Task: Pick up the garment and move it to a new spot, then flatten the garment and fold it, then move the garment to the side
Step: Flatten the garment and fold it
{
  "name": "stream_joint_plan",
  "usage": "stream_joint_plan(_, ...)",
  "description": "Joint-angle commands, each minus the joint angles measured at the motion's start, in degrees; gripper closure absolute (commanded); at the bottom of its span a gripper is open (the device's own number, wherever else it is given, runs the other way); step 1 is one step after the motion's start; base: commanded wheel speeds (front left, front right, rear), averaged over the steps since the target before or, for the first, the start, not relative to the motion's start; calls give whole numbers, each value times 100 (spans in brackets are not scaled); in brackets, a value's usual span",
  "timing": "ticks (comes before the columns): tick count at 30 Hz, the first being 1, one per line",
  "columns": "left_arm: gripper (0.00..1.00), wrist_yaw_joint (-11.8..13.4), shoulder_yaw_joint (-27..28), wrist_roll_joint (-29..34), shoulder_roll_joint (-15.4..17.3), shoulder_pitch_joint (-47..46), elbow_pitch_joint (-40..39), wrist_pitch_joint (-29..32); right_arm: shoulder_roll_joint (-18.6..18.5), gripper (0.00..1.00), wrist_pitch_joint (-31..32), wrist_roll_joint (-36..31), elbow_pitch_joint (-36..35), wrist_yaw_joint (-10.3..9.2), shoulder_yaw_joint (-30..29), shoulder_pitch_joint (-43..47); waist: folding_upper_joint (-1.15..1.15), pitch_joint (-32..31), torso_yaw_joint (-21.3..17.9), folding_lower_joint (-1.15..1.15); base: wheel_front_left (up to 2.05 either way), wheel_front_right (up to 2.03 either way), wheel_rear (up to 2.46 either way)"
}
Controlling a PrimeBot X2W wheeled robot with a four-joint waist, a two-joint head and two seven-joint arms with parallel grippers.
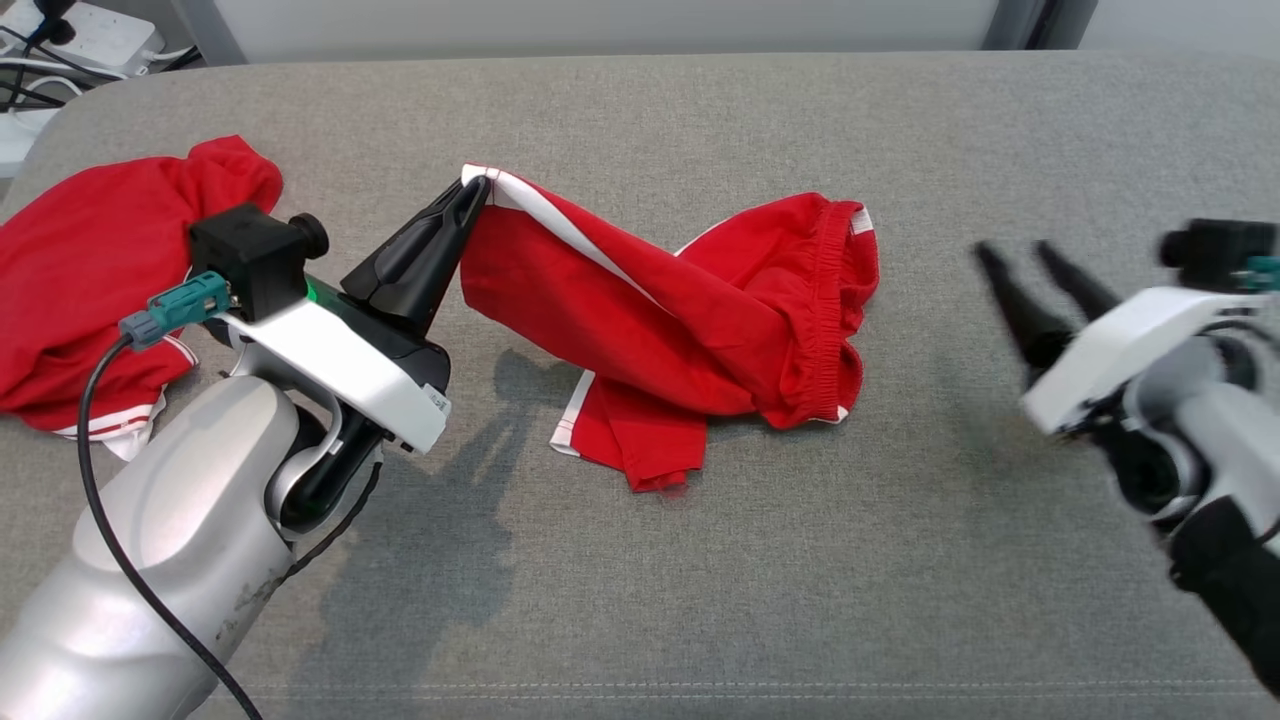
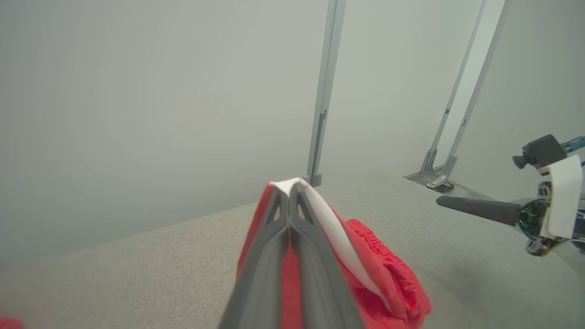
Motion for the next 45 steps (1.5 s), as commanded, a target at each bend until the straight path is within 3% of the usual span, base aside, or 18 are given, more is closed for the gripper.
stream_joint_plan(1, 100, -22, 275, 31, 228, -70, -118, -29, -24, 0, 17, -98, -361, 26, 207, 121, 0, -3, 0, 0, 0, 0, 0)
stream_joint_plan(7, 100, -22, 325, 52, 195, -36, -106, -29, -426, 0, 262, -299, -1396, 26, 1093, 375, 0, 42, 19, 0, 0, 0, 0)
stream_joint_plan(15, 100, -22, 385, 71, 134, -49, -87, -29, -731, 0, 421, -612, -1571, 26, 2037, 356, 0, 87, 82, 0, 0, 0, 0)
stream_joint_plan(26, 100, -22, 427, 133, 39, -71, -146, -29, -471, 0, 45, -894, -1025, 26, 2698, -74, 0, 200, 321, 0, 0, 0, 0)
stream_joint_plan(41, 100, -22, 493, 189, -59, -72, -197, -29, -126, 0, 133, -1339, -378, 26, 2950, -328, 0, 313, 498, 0, 0, 0, 0)
stream_joint_plan(42, 100, -22, 496, 190, -66, -72, -199, -29, -100, 15, 145, -1359, -341, 26, 2954, -337, 0, 316, 502, 0, 0, 0, 0)
stream_joint_plan(43, 100, -22, 496, 191, -71, -72, -199, -29, -77, 53, 151, -1383, -304, 26, 2957, -346, 0, 317, 505, 0, 0, 0, 0)
stream_joint_plan(44, 100, -22, 494, 192, -75, -73, -198, -29, -51, 73, 141, -1406, -293, 26, 2959, -357, 0, 317, 508, 0, 0, 0, 0)
stream_joint_plan(45, 100, -22, 493, 188, -75, -75, -197, -29, -26, 100, 96, -1386, -288, 26, 2961, -367, 0, 315, 508, 0, 0, 0, 0)
